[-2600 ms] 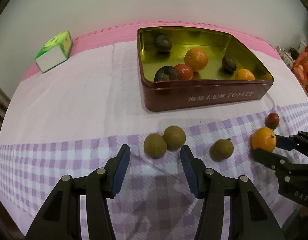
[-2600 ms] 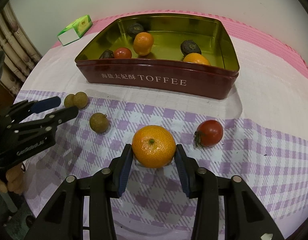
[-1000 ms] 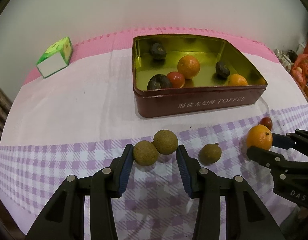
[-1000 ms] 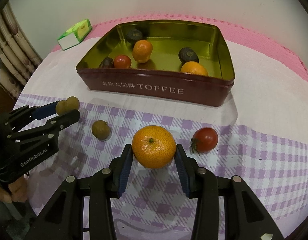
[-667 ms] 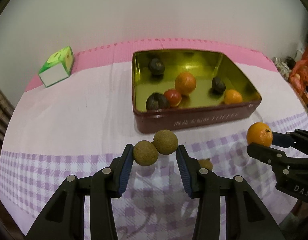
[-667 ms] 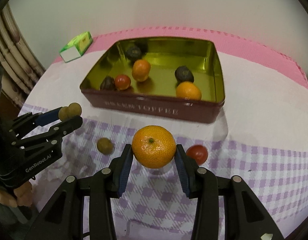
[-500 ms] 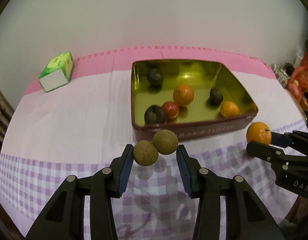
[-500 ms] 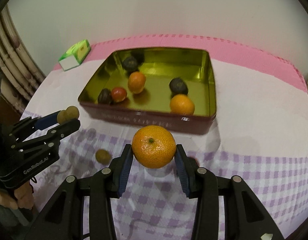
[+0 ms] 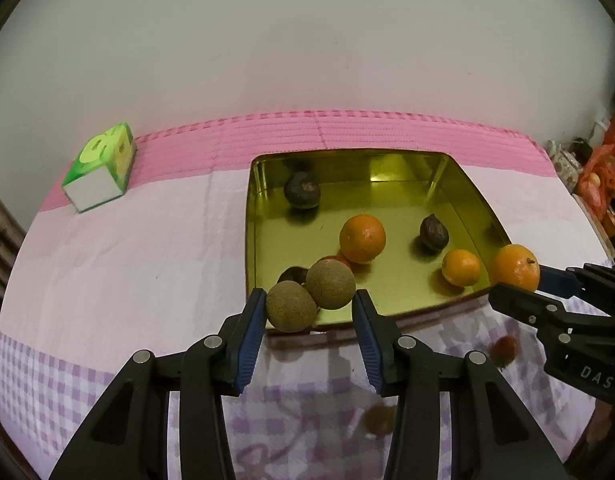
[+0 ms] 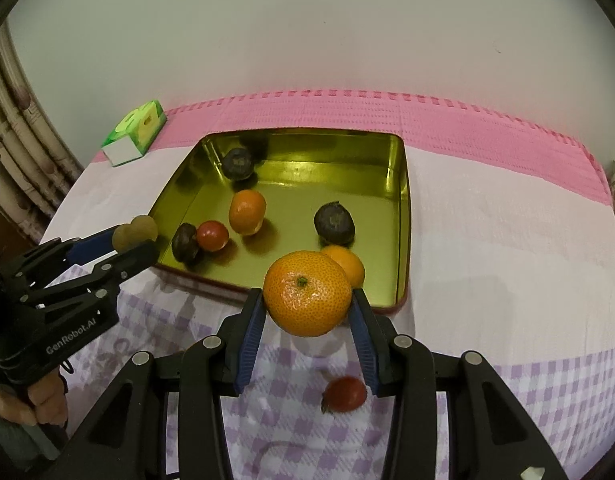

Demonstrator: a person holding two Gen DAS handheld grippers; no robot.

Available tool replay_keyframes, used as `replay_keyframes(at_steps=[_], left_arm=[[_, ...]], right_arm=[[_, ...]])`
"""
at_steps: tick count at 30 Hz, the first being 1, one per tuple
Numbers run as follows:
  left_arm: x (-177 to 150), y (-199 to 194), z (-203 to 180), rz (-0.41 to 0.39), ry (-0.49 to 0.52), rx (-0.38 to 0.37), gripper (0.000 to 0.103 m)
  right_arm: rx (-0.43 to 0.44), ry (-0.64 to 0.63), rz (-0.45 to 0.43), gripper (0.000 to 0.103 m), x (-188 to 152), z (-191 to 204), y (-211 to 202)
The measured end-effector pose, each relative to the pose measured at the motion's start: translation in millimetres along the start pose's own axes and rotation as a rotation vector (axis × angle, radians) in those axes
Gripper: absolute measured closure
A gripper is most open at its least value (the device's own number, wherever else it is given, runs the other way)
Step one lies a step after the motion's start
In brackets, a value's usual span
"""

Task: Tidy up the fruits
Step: 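Lift and carry the tangerine and two small fruits over the TOFFEE tin, then open both tools to drop the tangerine and small fruits into the tin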

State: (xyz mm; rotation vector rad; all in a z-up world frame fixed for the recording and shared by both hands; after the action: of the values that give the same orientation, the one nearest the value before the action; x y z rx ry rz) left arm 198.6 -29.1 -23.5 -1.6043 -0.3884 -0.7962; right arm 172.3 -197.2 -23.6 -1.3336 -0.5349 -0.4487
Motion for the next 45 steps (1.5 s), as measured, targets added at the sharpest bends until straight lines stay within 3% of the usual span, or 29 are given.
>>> replay_keyframes(at_steps=[26,45], left_arm=[[12,51,-5,0.056,0.011,0.046,0.058],[12,56,-2,0.075,0.006,0.054,0.057]], right_arm=[[-0.014,0.001,0.047,0.063,19,-10,46],[-0.015,0.004,0.041,0.062,23,-9,51]])
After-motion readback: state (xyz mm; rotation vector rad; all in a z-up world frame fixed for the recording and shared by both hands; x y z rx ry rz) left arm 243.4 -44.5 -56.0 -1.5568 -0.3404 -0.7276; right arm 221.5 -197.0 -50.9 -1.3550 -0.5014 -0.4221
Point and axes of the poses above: each gripper's, at about its wrist camera, not at the fingertips, and y roughly the way its jaws point, z to its left, x to its top, the point moved 3 cm from there along y, roughly the way its jaws point, and after that the axes turned 5 degrees about -z, right-handed, at the moved point
